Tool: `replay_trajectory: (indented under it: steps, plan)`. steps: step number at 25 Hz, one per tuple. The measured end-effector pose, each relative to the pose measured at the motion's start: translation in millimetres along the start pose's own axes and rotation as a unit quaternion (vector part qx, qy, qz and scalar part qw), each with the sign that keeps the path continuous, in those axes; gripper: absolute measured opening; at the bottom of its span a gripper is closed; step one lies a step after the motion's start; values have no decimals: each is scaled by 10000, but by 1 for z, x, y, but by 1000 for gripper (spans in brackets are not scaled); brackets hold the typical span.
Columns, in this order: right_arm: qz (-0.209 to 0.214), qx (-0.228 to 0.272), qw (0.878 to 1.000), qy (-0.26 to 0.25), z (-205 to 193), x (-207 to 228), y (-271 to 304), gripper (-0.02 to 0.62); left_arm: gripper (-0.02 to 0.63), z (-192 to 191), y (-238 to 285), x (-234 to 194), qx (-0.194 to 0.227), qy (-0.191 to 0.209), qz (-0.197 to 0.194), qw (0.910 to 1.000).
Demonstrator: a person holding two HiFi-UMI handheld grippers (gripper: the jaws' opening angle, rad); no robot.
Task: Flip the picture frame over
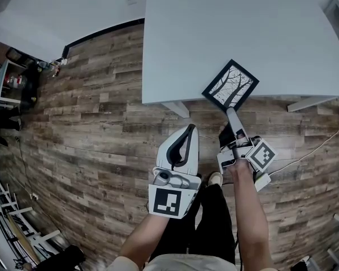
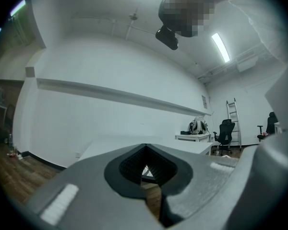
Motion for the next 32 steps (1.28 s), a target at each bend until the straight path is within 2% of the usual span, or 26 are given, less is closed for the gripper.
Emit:
replay_trajectory:
  steps: [10,24,32]
  plan:
    - [-49,218,9996,155,3,4,-2,117,1,-2,0,0,-19,-23,30,10000]
    - [167,262,9986,434,6,2,-4,97,2,-4,3,1,-48,-24,33,10000]
    - [270,270,9988,314,10,-8,-4,95,1,0,2,-3,3,-32,61,10000]
Point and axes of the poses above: the fingertips, and each gripper's own axes: y forward along the fingers, x to its right, z out of its top, the point moved 8 cm from there along -y, backward along the fingers, and after that the axes turned 6 degrees about -y, right-handed, at the moved point
